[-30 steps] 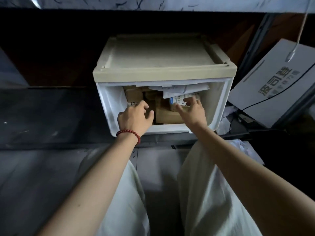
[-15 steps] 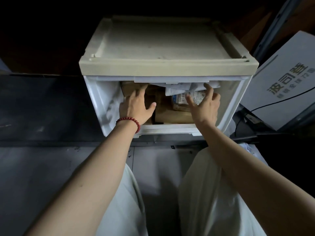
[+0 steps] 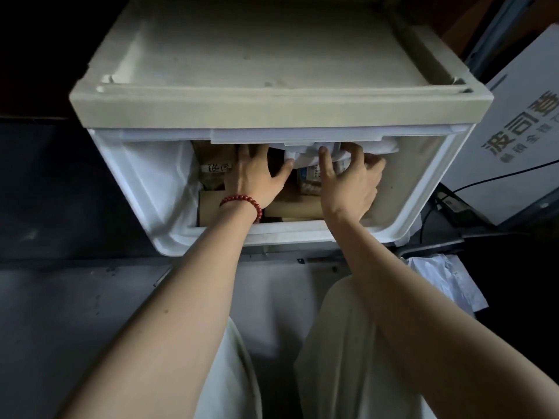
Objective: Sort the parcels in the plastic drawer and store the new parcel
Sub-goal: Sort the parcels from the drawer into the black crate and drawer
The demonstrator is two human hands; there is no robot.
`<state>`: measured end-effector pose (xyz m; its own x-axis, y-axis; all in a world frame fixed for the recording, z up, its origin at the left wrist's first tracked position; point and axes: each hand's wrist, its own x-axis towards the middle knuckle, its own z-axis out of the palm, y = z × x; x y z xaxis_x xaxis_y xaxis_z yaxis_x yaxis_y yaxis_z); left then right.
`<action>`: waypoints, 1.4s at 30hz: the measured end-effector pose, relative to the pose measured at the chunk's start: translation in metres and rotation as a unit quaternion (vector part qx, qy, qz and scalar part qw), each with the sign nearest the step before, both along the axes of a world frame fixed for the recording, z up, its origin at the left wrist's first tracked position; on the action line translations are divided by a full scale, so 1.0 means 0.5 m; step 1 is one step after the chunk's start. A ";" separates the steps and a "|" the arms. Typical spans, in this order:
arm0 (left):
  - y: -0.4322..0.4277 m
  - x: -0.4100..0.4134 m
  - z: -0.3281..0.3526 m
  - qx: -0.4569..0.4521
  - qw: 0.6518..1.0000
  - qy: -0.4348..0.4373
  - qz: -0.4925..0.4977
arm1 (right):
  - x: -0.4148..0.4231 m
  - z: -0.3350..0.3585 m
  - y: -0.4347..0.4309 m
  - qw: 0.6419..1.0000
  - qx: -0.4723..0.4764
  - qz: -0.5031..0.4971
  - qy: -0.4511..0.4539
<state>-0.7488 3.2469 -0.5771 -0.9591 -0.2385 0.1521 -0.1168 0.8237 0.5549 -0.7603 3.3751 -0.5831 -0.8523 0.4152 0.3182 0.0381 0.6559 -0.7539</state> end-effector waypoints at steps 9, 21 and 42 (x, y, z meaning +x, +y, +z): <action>-0.003 -0.017 0.007 0.212 0.960 0.158 0.096 | -0.012 -0.010 0.022 0.994 -0.081 0.068 -0.024; -0.069 0.043 0.009 0.382 0.920 0.018 0.085 | 0.048 0.014 0.069 0.964 -0.074 0.206 -0.151; -0.112 0.165 0.037 0.281 0.955 -0.089 0.045 | 0.109 0.043 0.055 0.889 -0.296 0.280 -0.208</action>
<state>-0.6662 3.1909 -0.5586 -0.9296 -0.3176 -0.1868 -0.3062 0.3836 0.8713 -0.7060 3.4024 -0.5615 -0.9709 -0.1223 -0.2058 0.1866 0.1521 -0.9706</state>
